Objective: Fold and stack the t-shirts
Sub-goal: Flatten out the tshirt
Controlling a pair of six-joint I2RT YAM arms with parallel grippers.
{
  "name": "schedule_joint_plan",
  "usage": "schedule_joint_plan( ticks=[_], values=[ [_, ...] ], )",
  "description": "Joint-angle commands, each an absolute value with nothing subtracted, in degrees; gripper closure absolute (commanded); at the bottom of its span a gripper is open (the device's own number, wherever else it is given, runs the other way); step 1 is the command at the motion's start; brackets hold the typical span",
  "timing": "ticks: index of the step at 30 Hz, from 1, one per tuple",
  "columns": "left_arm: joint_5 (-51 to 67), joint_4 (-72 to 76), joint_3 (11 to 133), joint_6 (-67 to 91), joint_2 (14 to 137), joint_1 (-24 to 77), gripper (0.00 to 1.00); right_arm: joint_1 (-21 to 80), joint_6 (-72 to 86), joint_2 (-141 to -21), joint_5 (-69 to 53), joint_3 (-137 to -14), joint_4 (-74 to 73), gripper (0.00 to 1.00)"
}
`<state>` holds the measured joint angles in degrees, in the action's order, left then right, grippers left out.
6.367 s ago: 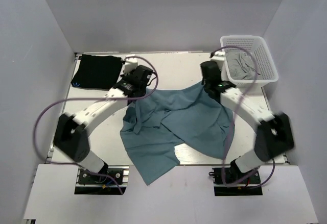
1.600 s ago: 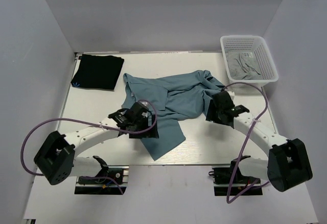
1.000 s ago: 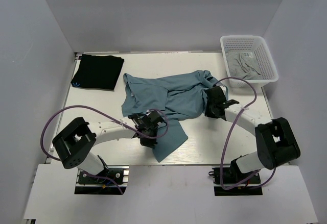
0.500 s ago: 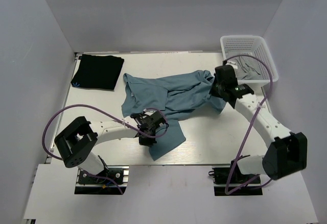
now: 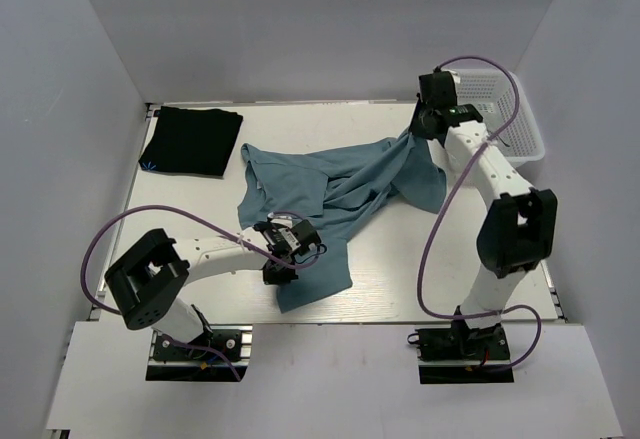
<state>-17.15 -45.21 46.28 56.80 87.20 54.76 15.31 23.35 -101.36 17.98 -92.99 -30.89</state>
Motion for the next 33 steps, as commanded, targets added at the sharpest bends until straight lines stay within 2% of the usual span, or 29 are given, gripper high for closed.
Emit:
schedule_joint_plan(
  ticks=[1,3,4,7,8,10,11,12,13,15,16,17,18,22,27,33],
  values=[
    [-22.6,-54.0,42.0,58.4,89.7,53.7,1.00,13.8,21.6,-106.1,17.2,-98.5,-32.9,1.00],
    [-23.3,-54.8,42.0,58.9,89.6,53.7,1.00,13.5,20.3,-108.8,16.8,-100.5,-33.7,1.00],
    [-23.3,-55.5,42.0,58.9,89.1,53.7,1.00,13.5,19.4,-109.5,16.1,-101.2,-33.5,0.88],
    [-24.6,-57.1,43.2,60.2,89.1,53.7,1.00,13.6,16.9,-108.5,14.2,-99.4,-32.0,0.67],
    [-25.1,-57.1,43.9,60.2,88.6,53.7,1.00,13.8,16.0,-107.1,13.3,-97.8,-31.3,0.57],
    [-25.7,-57.7,44.7,60.7,88.6,53.7,1.00,14.0,15.9,-103.7,12.6,-93.8,-28.8,0.47],
    [-25.7,-57.7,45.6,60.7,88.1,53.7,1.00,14.0,15.9,-101.3,11.5,-92.3,-28.2,0.36],
    [-25.7,-57.7,46.7,60.7,88.1,53.7,0.95,14.1,16.1,-99.9,10.4,-87.1,-27.6,0.33],
    [-25.7,-57.7,46.7,60.7,88.1,53.7,0.83,14.1,16.4,-95.3,10.2,-84.9,-25.8,0.33],
    [-25.1,-58.3,47.5,60.7,87.4,53.7,0.61,14.0,18.5,-92.4,11.6,-78.2,-24.5,0.27],
    [-25.1,-59.0,48.0,60.7,86.4,53.7,0.53,13.8,19.7,-89.1,11.9,-73.9,-23.6,0.26],
    [-24.6,-59.0,48.0,61.3,85.8,53.7,0.40,13.8,21.1,-86.4,12.3,-69.7,-22.9,0.26],
    [-24.6,-59.8,48.0,61.3,84.0,53.7,0.36,13.6,22.5,-85.3,13.3,-68.0,-23.2,0.24],
    [-21.2,-60.6,46.8,62.0,78.5,54.2,0.25,13.6,26.8,-78.5,16.3,-57.3,-24.7,0.24],
    [-14.9,-52.7,38.3,61.4,68.0,54.2,0.16,12.9,27.3,-77.8,17.8,-53.6,-23.6,0.24],
    [-8.4,-46.2,34.4,59.9,69.2,54.2,0.16,12.2,22.5,-85.1,15.6,-56.9,-21.1,0.27]
  ],
)
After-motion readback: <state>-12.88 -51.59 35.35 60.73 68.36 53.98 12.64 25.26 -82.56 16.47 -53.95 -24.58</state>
